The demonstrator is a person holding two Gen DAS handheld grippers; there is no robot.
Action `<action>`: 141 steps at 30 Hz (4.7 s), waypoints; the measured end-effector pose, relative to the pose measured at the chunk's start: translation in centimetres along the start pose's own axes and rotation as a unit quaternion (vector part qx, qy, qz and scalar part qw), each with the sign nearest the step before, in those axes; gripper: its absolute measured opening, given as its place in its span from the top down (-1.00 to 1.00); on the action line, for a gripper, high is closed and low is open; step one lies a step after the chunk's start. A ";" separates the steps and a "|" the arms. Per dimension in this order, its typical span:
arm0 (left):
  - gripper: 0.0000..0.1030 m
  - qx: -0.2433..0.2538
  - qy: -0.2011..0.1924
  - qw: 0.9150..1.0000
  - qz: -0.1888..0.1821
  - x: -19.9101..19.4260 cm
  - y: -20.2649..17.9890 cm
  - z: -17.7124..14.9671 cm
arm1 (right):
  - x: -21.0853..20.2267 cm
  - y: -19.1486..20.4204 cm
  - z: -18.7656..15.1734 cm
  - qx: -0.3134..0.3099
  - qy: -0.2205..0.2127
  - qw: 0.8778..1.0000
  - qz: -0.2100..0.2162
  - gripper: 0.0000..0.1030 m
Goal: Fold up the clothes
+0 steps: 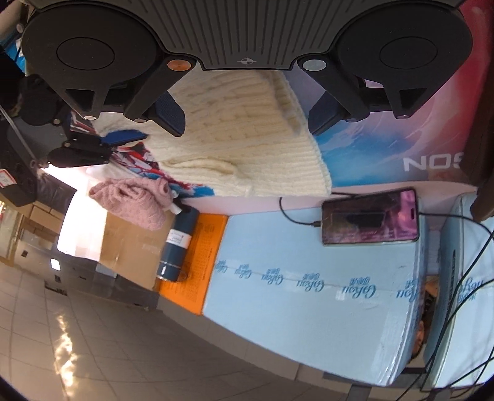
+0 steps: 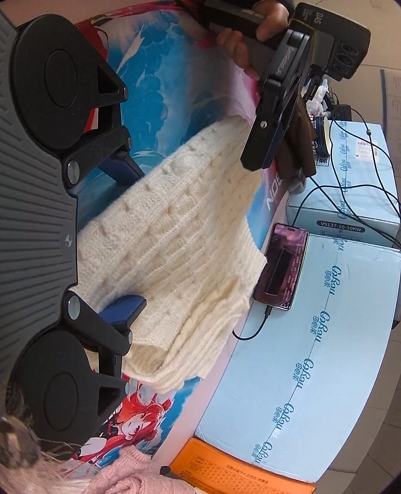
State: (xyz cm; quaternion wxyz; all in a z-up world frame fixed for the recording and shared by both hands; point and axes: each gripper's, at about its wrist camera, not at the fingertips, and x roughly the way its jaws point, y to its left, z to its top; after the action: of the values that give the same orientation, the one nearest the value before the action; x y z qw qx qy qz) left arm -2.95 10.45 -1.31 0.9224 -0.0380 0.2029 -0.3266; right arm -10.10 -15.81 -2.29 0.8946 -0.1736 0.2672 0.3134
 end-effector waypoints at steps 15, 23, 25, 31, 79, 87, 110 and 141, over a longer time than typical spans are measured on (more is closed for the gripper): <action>-0.88 0.168 0.057 0.976 -0.129 -1.4 -5.3 -1.7 | -6.6 -0.9 -1.9 0.053 -0.046 0.995 0.075 0.45; -0.72 0.156 0.043 0.979 -0.126 -0.7 -5.9 -1.5 | -8.1 -3.4 -1.9 0.119 -0.103 0.982 0.103 0.48; -0.10 0.145 0.042 0.983 -0.108 0.3 -5.8 -0.9 | -8.0 -4.0 -1.8 0.135 -0.122 0.978 0.097 0.48; 0.52 0.037 0.024 0.995 -0.084 2.5 -3.4 0.5 | -7.9 -4.7 -1.2 0.179 -0.177 0.968 0.020 0.01; -0.82 -0.194 0.043 0.976 0.089 7.9 1.0 0.8 | -5.9 -6.0 -6.3 0.586 -0.216 0.780 -0.034 -1.00; -0.91 -0.190 0.045 0.977 0.090 7.3 0.0 0.6 | -4.9 -5.8 -6.4 0.622 -0.145 0.767 -0.065 -1.00; -1.00 -0.271 0.042 0.961 0.022 6.0 0.1 -0.1 | 3.2 -5.9 -4.7 0.623 -0.149 0.767 -0.047 0.22; 0.33 -0.380 -0.020 0.924 0.036 5.4 -1.2 -2.8 | -2.6 -0.4 -8.3 0.636 -0.176 0.744 0.102 0.49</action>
State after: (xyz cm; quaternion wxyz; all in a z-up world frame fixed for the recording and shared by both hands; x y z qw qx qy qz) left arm -0.98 6.31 -5.50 0.8535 -0.3849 0.2947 -0.1912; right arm -14.66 -21.33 -7.34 0.7914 0.5221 0.2583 0.1854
